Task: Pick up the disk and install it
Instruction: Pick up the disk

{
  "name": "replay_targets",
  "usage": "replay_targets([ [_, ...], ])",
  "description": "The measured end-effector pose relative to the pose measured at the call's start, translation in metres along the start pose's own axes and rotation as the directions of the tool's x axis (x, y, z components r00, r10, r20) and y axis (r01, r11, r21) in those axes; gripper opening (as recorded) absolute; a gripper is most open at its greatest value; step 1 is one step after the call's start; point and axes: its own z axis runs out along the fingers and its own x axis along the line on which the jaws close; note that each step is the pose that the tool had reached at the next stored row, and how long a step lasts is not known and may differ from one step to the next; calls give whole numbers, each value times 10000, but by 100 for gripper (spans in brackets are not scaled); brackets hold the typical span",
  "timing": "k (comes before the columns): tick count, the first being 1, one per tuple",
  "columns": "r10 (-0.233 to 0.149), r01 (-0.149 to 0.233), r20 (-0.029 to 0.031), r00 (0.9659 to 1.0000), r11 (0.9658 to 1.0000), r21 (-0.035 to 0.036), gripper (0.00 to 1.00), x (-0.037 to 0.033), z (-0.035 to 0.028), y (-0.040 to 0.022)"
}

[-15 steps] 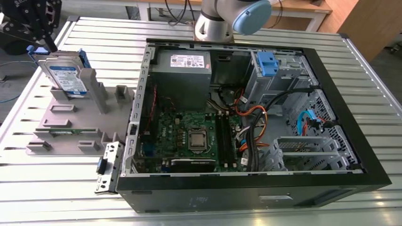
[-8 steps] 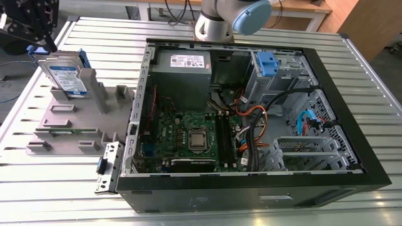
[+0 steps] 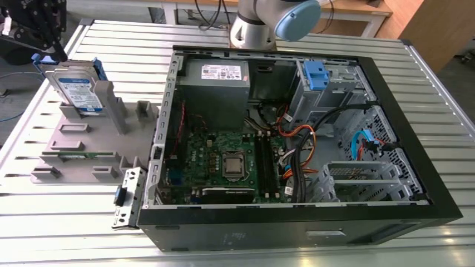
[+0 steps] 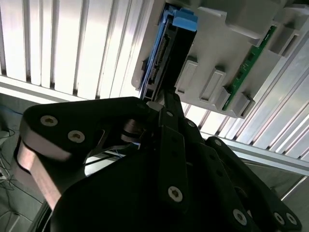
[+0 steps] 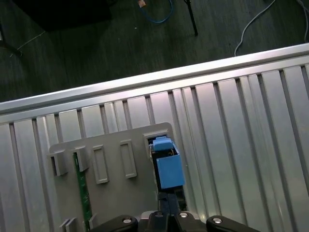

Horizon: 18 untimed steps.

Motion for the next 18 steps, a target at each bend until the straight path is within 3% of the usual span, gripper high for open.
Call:
replay_targets([
  [3, -95, 95, 98, 9999, 10000, -17, 11, 0, 0, 0],
  [4, -106, 107, 107, 9999, 9999, -19, 11, -1, 0, 0],
  [18, -119, 120, 110, 9999, 9999, -18, 11, -2, 0, -12],
])
